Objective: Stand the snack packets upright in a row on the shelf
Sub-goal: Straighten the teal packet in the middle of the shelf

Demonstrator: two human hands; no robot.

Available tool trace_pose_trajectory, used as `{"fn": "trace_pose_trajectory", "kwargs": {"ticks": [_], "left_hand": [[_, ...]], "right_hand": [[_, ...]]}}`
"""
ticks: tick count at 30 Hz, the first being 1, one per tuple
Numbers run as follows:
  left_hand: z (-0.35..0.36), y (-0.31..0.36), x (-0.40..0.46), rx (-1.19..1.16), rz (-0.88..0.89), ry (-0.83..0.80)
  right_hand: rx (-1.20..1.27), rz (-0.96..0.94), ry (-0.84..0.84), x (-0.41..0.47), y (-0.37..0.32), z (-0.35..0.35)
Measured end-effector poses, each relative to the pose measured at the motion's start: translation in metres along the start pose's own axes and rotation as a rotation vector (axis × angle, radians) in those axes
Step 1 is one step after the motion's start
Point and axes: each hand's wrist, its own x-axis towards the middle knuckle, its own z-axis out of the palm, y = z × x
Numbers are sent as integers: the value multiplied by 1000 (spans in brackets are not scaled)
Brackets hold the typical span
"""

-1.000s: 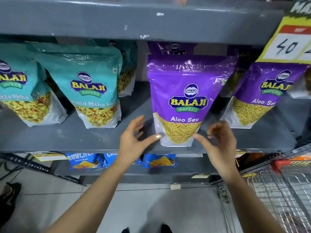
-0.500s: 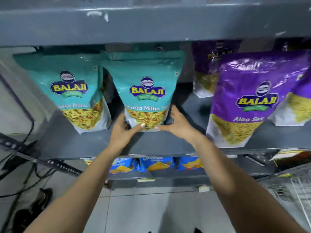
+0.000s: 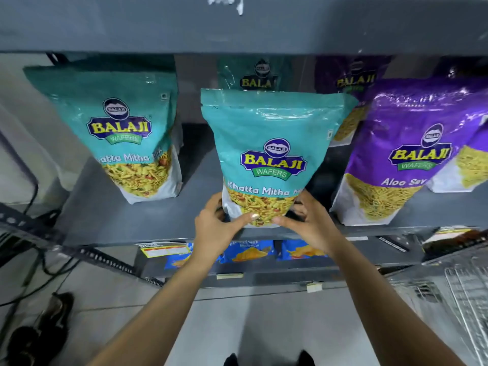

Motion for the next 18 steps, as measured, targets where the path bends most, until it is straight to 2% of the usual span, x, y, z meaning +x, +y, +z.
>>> {"fn": "trace_pose_trajectory", "kwargs": {"ticks": [10,12,15,16,18], "left_hand": [[6,7,-14,-74,-37,14],[4,7,-15,-126,-34,-23],[-10,6,-21,-277,-28,-15],[-19,5,-24,-294,1,55],[-45,-1,-24,-311,84,263]], "right_hand": [[50,-2,21,-8,4,4],[157,-35,132,-15,2,10],[359,-122,496,-39,-10,25],[370,-146,594,-48,-16,33],[306,-196,644,-60,-26,57]]}}
